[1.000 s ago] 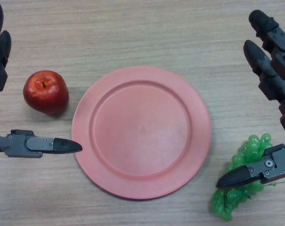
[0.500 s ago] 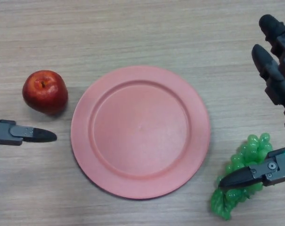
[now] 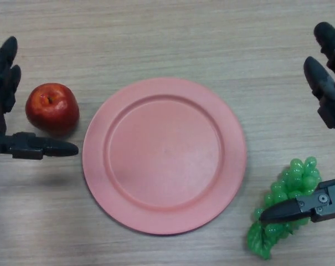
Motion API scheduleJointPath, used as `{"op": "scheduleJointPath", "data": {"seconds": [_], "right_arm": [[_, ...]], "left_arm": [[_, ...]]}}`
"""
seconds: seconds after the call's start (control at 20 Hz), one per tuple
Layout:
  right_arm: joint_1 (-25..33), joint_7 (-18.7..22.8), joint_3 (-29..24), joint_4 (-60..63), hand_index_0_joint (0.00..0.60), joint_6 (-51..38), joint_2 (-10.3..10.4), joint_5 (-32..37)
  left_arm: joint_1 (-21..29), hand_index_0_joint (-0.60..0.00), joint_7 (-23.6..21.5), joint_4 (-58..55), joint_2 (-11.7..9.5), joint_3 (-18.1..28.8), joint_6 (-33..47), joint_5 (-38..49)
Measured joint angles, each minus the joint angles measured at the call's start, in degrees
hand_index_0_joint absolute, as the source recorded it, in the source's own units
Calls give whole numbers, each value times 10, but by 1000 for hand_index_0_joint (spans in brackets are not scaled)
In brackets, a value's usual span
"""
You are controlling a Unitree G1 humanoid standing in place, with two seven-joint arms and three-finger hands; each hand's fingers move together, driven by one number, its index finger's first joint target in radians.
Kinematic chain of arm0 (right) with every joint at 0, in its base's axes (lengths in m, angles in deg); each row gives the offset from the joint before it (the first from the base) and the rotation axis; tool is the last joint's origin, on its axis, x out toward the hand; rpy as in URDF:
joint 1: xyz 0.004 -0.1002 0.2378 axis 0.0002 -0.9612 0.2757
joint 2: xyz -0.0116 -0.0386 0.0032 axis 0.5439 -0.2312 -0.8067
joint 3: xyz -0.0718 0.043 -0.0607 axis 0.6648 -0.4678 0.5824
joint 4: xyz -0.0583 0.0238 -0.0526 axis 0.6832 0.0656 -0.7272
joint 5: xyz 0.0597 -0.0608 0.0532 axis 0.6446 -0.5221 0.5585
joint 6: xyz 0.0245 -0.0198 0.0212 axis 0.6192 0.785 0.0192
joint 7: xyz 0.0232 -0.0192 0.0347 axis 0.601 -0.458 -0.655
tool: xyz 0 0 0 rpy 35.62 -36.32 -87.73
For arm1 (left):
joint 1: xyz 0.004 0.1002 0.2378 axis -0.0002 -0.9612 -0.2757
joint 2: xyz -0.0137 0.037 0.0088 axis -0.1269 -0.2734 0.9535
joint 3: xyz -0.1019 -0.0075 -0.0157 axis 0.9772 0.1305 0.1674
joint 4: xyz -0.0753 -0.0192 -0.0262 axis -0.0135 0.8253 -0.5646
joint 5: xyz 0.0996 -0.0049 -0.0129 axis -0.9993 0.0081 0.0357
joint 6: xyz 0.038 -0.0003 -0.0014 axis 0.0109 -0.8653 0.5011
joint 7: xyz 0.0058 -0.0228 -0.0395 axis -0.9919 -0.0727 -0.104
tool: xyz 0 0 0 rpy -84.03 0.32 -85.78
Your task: Pick up the red apple and place it on the plate
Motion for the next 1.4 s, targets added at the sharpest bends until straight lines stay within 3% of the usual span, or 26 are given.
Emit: {"op": "scheduleJointPath", "data": {"seconds": [0.35, 0.55, 0.65, 0.7, 0.85, 0.9, 1.1, 1.2, 1.4], "right_arm": [[-7, 30, 2, -32, 0, 6, 3, 0], [-19, 45, 14, -39, 0, 6, -16, 0], [-30, 51, 12, -39, 0, 6, -30, 0], [-34, 51, 11, -39, 0, 6, -32, 0], [-34, 51, 2, -39, 0, 6, -33, 1], [-36, 51, -3, -39, 0, 5, -32, 1], [-45, 54, -25, -40, 0, 2, -37, 28], [-42, 69, -25, -40, 0, 2, -58, 46], [-24, 78, -58, -42, 0, 2, -63, 97]], "left_arm": [[47, 0, -5, 153, 5, -26, 116, -48], [90, 0, -15, 249, 3, -45, 170, -76], [109, 0, -57, 315, -8, -60, 226, -144], [114, -99, -65, 325, -12, -62, 234, -161], [120, -499, -73, 332, -14, -63, 247, -183], [120, -596, -81, 332, -14, -63, 252, -198], [102, -600, -85, 281, -13, -65, 261, -213], [80, -600, -120, 233, -14, -64, 260, -253], [6, -600, -142, 5, -9, -49, 227, -251]]}}
